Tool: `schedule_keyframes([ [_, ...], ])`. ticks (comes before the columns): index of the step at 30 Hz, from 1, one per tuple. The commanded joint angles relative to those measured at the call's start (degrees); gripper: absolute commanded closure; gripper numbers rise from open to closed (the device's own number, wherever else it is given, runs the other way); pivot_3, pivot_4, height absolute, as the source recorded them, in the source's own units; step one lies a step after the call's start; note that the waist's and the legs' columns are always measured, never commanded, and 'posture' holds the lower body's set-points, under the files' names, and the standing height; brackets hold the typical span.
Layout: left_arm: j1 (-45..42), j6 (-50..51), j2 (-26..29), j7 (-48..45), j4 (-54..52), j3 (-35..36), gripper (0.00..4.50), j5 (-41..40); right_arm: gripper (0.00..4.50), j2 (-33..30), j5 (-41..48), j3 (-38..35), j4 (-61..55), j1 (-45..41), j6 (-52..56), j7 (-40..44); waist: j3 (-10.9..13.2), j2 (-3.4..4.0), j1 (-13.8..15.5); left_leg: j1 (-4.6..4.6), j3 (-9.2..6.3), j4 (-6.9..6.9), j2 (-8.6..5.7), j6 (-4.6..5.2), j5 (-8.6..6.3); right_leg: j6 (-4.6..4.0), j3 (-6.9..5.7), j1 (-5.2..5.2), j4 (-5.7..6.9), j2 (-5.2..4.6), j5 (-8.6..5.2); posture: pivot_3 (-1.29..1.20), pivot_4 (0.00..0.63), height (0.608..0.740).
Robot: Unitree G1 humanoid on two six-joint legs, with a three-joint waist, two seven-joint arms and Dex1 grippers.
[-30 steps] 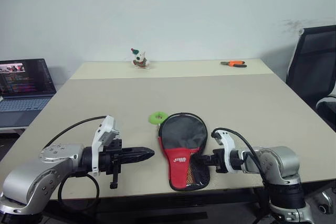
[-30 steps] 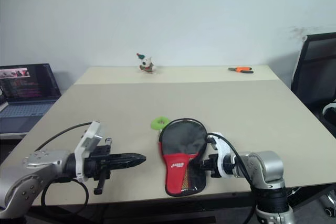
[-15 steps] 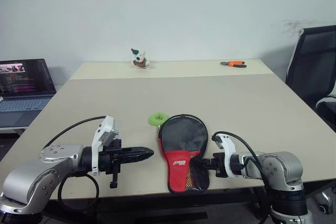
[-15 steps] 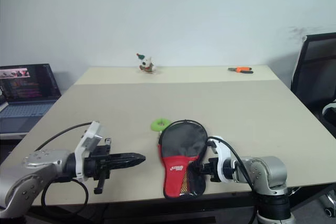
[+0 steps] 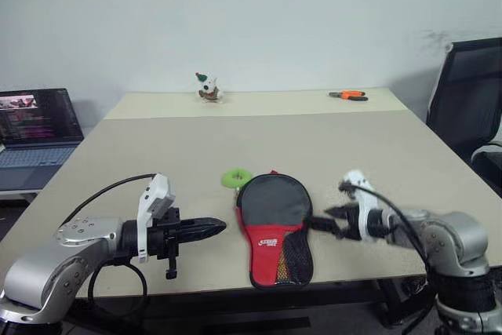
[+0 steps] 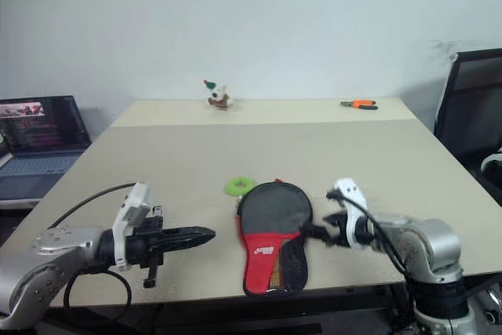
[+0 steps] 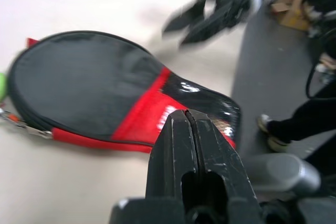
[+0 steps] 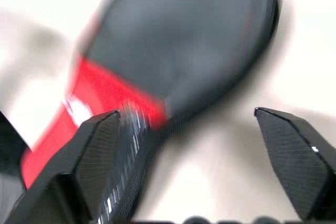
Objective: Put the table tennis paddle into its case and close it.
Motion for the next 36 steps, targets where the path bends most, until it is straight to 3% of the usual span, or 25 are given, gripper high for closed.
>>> schedule_keyframes([
  [1, -2.88, -1.05, -2.51, 6.82, 2.75, 1.93, 4.5, 2.18, 0.04, 3.78, 0.75, 4.41, -0.18, -2.98, -8.49, 2.93, 0.0, 0.0, 0.0, 0.0, -0.04, 0.0, 0.04, 0.0, 0.0, -0.02, -0.02, 0.01, 0.01, 0.01, -0.01, 0.0, 0.15, 0.74],
  [3, -4.28, -1.48, -3.91, 10.44, 4.52, 1.34, 4.5, 4.43, 0.04, 6.16, -1.16, 8.44, 1.2, -3.15, -11.54, 2.48, 0.0, 0.0, 0.0, -0.01, -0.07, 0.0, 0.15, 0.0, 0.0, -0.04, -0.02, 0.01, 0.02, 0.01, -0.01, 0.0, 0.15, 0.74],
  [6, -5.27, -3.71, -5.18, 13.64, 6.42, -0.98, 3.9, 9.35, 0.0, 8.55, -5.74, 14.92, 5.37, -1.99, -17.97, 1.92, 0.0, -0.01, 0.11, -0.04, -0.06, 0.01, 0.28, -0.01, 0.0, -0.32, -0.02, 0.0, 0.01, 0.02, 0.16, 0.0, 0.15, 0.74],
  [9, -7.62, -3.78, -6.91, 16.37, 9.24, -3.35, 2.84, 12.43, 0.0, 10.36, -11.33, 20.21, 11.45, -1.69, -24.43, 0.65, 0.0, -0.01, 0.52, -0.07, -0.06, 0.01, 0.07, -0.01, 0.0, -0.3, -0.06, -0.01, 0.02, -0.03, 0.18, 0.0, 0.15, 0.74],
  [17, -18.51, -6.69, -12.26, 20.07, 23.34, -8.78, 0.01, 20.2, 0.0, 12.11, -19.43, 25.44, 18.48, -1.0, -31.49, -0.01, 0.0, -0.01, 1.21, -0.3, -0.13, 0.26, -0.04, -0.01, 0.0, -0.21, -0.23, -0.04, 0.05, -0.09, 0.24, 0.0, 0.15, 0.74],
  [28, -45.81, -19.59, -21.16, 13.99, 70.24, -15.5, 0.01, 32.01, 0.0, 13.63, -21.13, 24.47, 16.73, 1.36, -30.06, -2.26, -0.06, -0.1, 0.9, -0.35, -0.09, 0.32, -0.2, -0.01, 0.0, -0.18, -0.3, -0.06, 0.04, -0.08, 0.26, 0.0, 0.15, 0.74],
  [36, -54.41, -27.32, -24.47, 10.35, 89.18, -17.77, 0.01, 39.31, 0.0, 15.11, -20.91, 23.57, 14.49, 2.47, -27.73, -4.65, -0.06, -0.11, 0.93, -0.43, -0.08, 0.34, -0.2, -0.01, 0.0, -0.19, -0.36, -0.12, 0.06, -0.03, 0.26, 0.0, 0.15, 0.74],
])
